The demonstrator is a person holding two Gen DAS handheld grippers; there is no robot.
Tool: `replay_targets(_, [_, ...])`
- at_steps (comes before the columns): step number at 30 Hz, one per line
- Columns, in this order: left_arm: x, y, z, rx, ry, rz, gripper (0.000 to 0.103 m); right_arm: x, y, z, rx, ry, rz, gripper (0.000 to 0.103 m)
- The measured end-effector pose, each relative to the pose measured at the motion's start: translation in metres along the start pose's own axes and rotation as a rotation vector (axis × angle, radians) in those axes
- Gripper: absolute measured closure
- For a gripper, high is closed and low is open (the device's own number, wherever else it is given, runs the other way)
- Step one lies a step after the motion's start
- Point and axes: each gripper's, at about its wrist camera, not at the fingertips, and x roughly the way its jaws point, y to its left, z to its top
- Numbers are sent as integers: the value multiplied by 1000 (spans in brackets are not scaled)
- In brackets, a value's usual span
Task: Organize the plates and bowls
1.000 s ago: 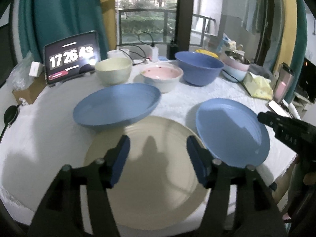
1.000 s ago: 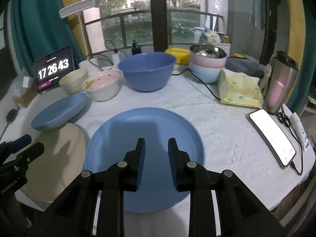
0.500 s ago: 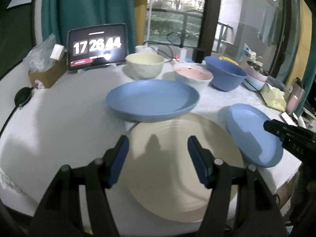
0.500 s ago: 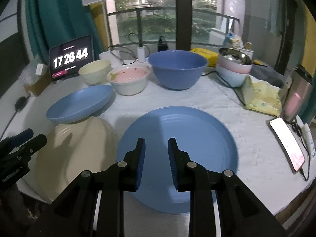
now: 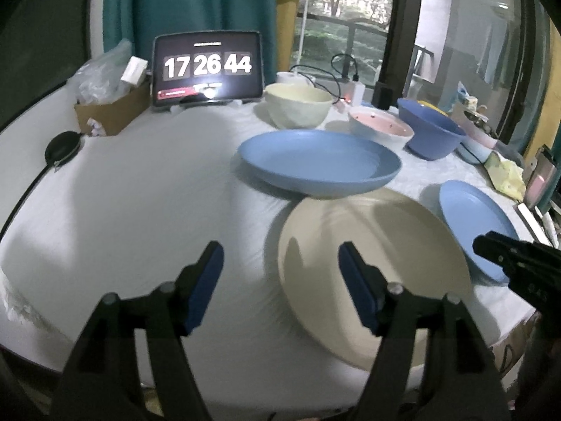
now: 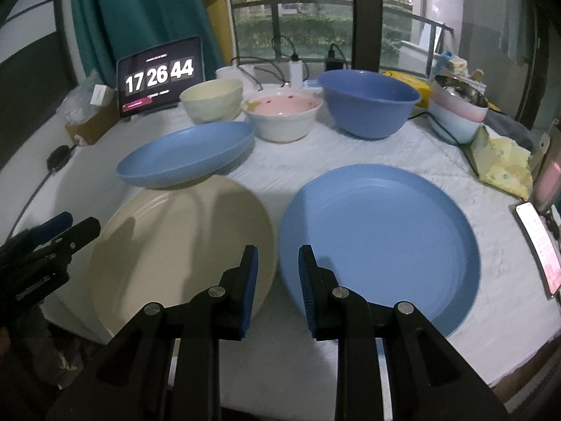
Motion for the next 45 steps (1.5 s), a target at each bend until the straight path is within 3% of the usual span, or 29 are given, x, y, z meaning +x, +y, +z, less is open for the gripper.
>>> replay_targets(15, [9,13,-10,-19,38,-1,33,15,12,-19,16,81,7,77])
replay_targets(29, [31,-1,-16,50,94,8,35,35,15,-23,18,120,26,77])
replay_targets(30, [31,-3,-17,57,93,4,37,35,15,-23,15,118,26,77])
replay_targets(31, [32,-4,-18,64,94,-1,48,35,14,-23,13,116,27,77])
replay_targets(35, [30,-13,-20,98,101,-32,66,34,15,-24,0,107,29,77])
replay_targets(41, [25,-16,-22,102,105,-30,75,25,14,-25,-11,86,24,77])
replay_targets(45, [17,-18,-24,111,91,-28,75,18,16,-25,-20,68,19,78])
